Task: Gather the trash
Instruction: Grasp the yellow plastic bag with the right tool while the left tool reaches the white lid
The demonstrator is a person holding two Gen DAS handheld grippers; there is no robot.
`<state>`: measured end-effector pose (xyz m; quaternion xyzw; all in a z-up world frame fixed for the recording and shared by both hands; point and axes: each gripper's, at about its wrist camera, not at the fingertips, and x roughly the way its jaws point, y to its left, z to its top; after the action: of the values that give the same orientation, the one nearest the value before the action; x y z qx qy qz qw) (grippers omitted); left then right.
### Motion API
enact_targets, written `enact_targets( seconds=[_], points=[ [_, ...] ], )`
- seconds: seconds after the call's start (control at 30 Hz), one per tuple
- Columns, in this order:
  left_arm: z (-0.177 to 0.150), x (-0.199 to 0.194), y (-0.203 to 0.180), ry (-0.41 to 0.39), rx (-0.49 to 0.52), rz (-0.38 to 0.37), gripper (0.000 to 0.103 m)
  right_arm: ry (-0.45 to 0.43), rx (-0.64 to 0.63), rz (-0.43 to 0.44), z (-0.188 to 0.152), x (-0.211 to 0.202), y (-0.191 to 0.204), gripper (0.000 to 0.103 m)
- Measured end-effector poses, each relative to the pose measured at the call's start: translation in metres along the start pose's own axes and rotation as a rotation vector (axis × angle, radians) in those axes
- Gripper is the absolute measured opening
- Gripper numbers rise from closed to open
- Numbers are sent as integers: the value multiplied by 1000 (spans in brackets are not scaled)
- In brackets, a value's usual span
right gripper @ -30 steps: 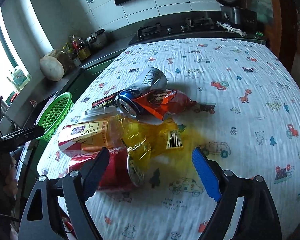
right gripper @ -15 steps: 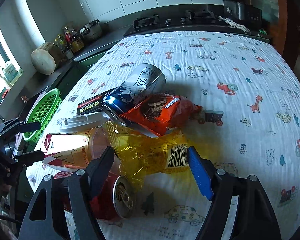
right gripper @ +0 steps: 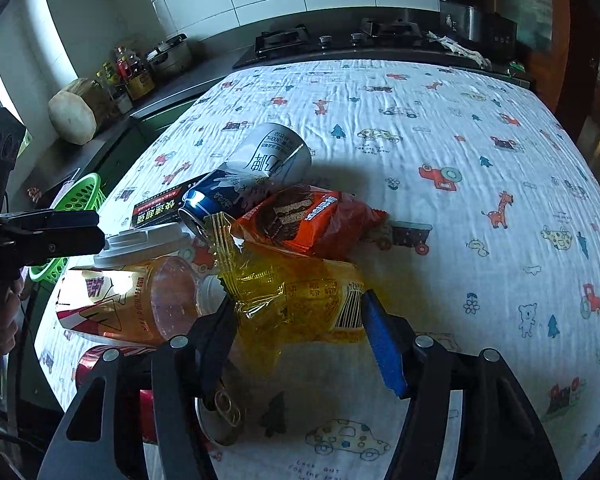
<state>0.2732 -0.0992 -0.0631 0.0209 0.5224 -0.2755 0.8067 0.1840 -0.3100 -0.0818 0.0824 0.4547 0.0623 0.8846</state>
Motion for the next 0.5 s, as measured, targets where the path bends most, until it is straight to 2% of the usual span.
enact_targets(
  seconds=[0.3, 0.5],
  points=[
    [12, 25, -3, 64, -69, -28, 91, 2, 7, 3, -1, 1, -1, 60],
    [13, 37, 3, 88, -123, -45, 83, 3, 10, 4, -2, 2, -4, 57]
  ],
)
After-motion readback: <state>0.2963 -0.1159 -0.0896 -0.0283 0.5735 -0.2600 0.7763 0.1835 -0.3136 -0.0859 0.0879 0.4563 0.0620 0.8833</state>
